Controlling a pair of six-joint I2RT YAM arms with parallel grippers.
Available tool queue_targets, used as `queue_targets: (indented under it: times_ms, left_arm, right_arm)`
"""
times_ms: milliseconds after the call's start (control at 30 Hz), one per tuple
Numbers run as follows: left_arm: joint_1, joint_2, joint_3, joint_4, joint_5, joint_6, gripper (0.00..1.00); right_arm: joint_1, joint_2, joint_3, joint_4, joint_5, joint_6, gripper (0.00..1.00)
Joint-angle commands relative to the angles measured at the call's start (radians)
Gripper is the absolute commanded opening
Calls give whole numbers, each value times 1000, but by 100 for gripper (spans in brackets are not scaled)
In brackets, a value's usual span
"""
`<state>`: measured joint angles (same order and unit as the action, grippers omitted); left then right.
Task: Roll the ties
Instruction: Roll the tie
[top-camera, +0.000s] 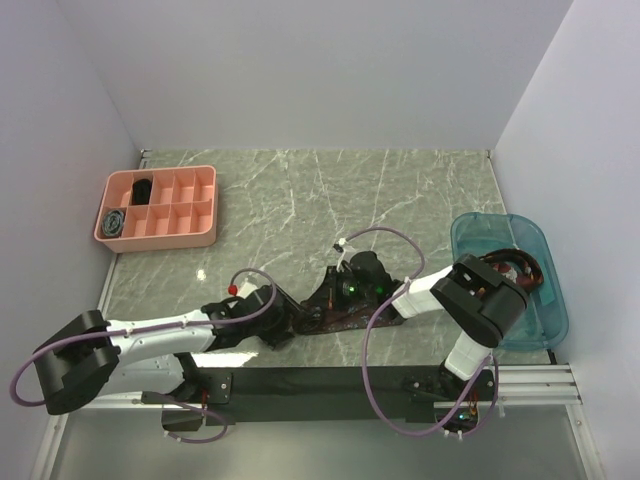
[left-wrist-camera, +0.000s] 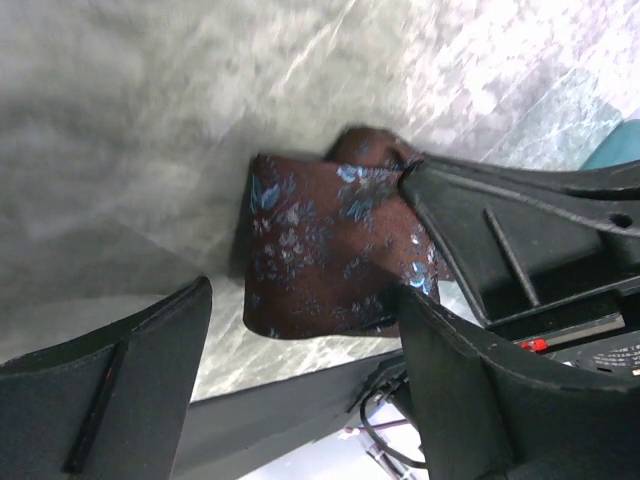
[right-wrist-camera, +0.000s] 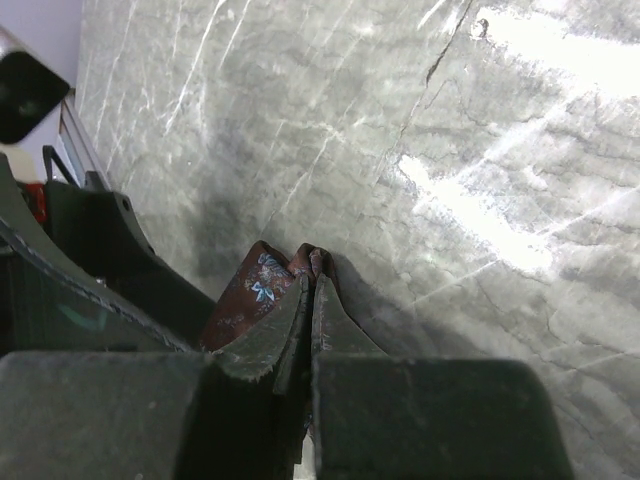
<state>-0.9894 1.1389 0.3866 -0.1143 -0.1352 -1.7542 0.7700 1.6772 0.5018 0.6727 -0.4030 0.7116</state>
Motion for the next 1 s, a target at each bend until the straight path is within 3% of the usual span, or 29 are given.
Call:
queue_targets:
  times_ms: [0, 200, 367, 667, 800, 900, 967]
  left_arm:
    - [-43, 9, 20, 19, -43, -102, 80]
    - [-91, -21, -25, 28, -133, -185, 71]
    - [-123, 5, -17, 44, -179, -188, 57]
    - [-146, 67, -6, 21, -219, -197, 43]
    - [-149, 76, -8, 1, -237, -200, 40]
    - [-147, 81, -5, 2, -251, -192, 41]
    - [-147, 88, 11, -2, -259, -183, 43]
  right_arm:
    - [9, -43, -12, 27, 33, -18, 0]
    - [9, -50, -19, 36, 36, -8, 0]
    - [9, -63, -25, 38, 39, 0, 0]
    - [9, -144, -25, -13, 59, 2, 1]
    - [8, -253, 3, -177, 142, -44, 28]
    - [0, -345, 26, -306, 225, -76, 39]
    - [-5, -399, 26, -379, 283, -74, 40]
